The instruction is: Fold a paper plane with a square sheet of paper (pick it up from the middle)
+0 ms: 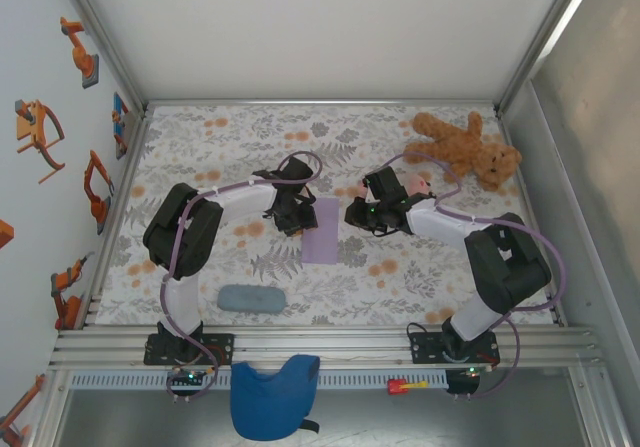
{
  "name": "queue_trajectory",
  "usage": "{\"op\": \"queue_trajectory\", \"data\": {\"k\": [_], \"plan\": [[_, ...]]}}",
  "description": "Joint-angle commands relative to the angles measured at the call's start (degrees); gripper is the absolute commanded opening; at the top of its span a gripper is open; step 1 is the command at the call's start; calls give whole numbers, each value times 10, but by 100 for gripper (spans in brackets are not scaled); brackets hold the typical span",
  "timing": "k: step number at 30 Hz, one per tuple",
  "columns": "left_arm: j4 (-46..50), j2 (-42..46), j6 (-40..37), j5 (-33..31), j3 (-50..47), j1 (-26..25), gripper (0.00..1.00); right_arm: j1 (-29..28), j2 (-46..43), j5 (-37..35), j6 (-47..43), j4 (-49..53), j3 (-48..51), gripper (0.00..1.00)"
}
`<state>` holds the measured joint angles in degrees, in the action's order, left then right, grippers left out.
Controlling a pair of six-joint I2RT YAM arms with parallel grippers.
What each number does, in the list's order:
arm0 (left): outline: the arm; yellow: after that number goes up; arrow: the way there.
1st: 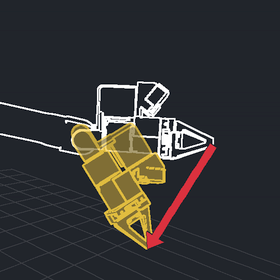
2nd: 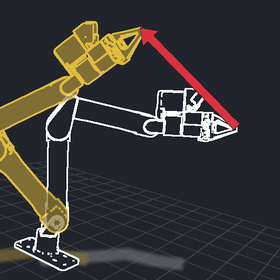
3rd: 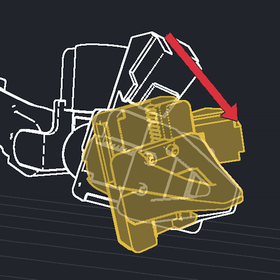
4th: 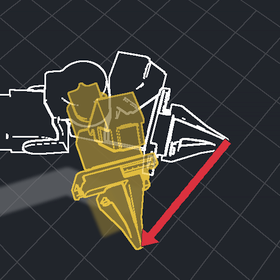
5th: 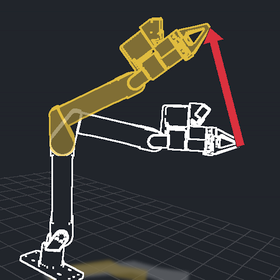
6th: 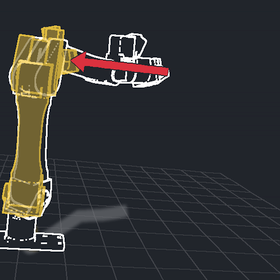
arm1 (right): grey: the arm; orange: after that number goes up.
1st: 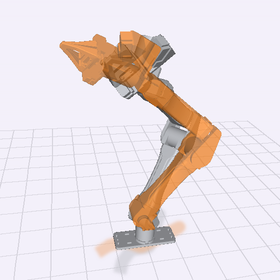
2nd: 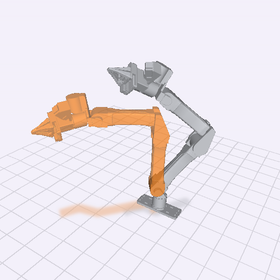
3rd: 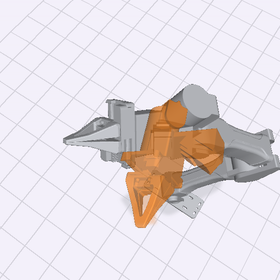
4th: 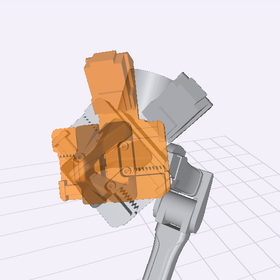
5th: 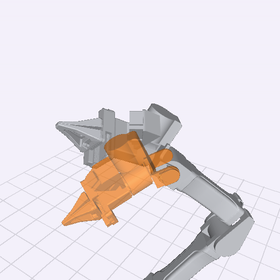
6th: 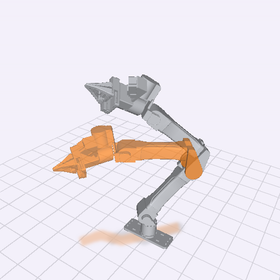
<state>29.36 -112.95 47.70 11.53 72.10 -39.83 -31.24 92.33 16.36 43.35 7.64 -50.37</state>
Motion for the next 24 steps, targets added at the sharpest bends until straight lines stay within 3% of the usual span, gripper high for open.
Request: {"op": "queue_trajectory", "data": {"k": [1, 17, 24], "plan": [[-24, -104, -14, -18, -41, -23, 34, 3, 8, 13, -11, -20, 9, 15], [-26, -110, -53, -14, -35, -24, 32, 2, 26, 42, -6, -44, 12, 13], [-29, -113, -60, -12, -32, -24, 31, 2, 46, 92, -3, -78, 13, 11]]}}
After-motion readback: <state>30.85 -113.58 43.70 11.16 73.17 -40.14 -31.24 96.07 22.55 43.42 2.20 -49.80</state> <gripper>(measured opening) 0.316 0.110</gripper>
